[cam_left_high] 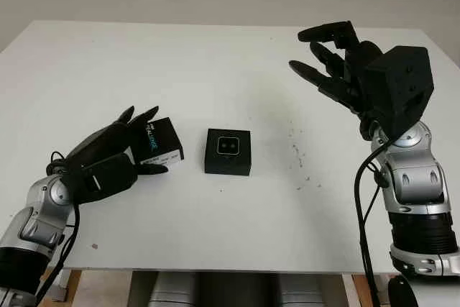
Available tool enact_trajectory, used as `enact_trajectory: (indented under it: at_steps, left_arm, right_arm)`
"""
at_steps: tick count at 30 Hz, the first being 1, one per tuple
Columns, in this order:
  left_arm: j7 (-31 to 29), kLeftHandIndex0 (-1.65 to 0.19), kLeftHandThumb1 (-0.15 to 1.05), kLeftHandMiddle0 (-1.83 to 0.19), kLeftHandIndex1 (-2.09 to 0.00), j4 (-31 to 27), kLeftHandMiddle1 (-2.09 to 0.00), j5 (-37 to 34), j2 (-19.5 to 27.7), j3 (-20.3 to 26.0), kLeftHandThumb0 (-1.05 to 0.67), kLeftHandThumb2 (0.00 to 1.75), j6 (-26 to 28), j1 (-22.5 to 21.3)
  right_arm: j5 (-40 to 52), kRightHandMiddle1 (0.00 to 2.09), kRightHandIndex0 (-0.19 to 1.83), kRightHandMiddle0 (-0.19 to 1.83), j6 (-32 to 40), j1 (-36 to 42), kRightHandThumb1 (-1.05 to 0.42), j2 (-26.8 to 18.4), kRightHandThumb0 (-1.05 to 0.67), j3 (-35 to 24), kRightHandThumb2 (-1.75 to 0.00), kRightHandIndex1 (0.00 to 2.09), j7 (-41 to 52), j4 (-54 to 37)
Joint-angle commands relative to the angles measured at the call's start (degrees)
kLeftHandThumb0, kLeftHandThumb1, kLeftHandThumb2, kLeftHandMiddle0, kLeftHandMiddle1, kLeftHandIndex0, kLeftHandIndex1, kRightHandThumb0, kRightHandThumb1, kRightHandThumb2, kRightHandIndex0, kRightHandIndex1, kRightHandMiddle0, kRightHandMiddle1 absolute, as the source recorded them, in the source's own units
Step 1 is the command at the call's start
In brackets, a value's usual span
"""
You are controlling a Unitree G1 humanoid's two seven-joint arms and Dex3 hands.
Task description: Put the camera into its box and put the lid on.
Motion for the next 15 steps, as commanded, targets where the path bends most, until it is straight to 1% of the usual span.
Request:
enact_trajectory:
  at_steps: [1,4,6,7,9,10,12,13,15]
  left_arm:
    - [-0.4,-0.11,0.92,0.16,-0.10,0.6,-0.03,-1.8,-0.5,1.0,-0.69,0.04,-1.0,-0.9]
    - [-0.3,-0.21,0.89,0.06,-0.13,1.0,-0.08,-4.5,-1.4,1.8,-0.53,0.04,-2.4,-0.5]
    - [0.2,-0.29,0.87,-0.07,-0.15,2.0,-0.11,-6.2,-2.3,2.5,-0.43,0.04,-4.5,-0.3]
    - [0.2,-0.36,0.87,-0.17,-0.19,2.5,-0.15,-6.9,-2.6,2.7,-0.34,0.05,-5.3,-0.3]
    - [0.3,-0.41,0.87,-0.24,-0.22,3.7,-0.18,-8.0,-3.2,3.0,-0.27,0.05,-7.0,-0.4]
    - [1.0,-0.42,0.88,-0.29,-0.29,4.2,-0.24,-7.8,-3.4,3.1,-0.24,0.05,-7.9,-0.3]
    - [3.5,-0.28,0.89,-0.26,-0.79,5.6,-0.77,-7.0,-3.9,3.2,-0.23,0.05,-11.0,-0.2]
    - [5.5,-0.28,0.88,-0.30,-0.90,6.3,-0.89,-5.8,-4.1,3.0,-0.24,0.05,-12.6,-0.2]
    - [9.9,-0.30,0.88,-0.40,-1.01,8.4,-1.05,-3.0,-4.3,2.5,-0.26,0.05,-16.6,-0.3]
  right_arm:
    - [0.2,1.36,0.19,-0.09,0.8,0.2,-1.05,-0.3,-0.41,-0.2,-0.10,0.07,0.0,-0.4]
    - [0.1,1.36,0.19,-0.10,1.4,0.3,-1.05,-0.2,-0.41,0.0,-0.11,0.06,0.0,-0.8]
    - [0.1,1.35,0.19,-0.10,1.5,0.3,-1.05,-0.1,-0.40,0.1,-0.11,0.06,0.0,-0.9]
    - [0.1,1.37,0.19,-0.10,1.3,0.4,-1.05,0.0,-0.40,0.1,-0.11,0.06,0.0,-0.8]
    - [0.1,1.38,0.19,-0.10,1.5,0.4,-1.05,0.0,-0.41,0.2,-0.10,0.07,-0.1,-1.0]
    - [0.0,1.38,0.19,-0.10,1.7,0.4,-1.05,0.0,-0.41,0.2,-0.10,0.07,-0.1,-1.1]
    - [0.0,1.38,0.20,-0.09,2.4,0.4,-1.05,0.0,-0.41,0.2,-0.10,0.07,-0.2,-1.4]
    - [0.0,1.37,0.20,-0.09,2.4,0.4,-1.05,0.0,-0.41,0.3,-0.10,0.07,-0.2,-1.5]
    - [0.1,1.37,0.20,-0.09,2.8,0.6,-1.05,-0.1,-0.41,0.3,-0.10,0.07,0.0,-1.9]
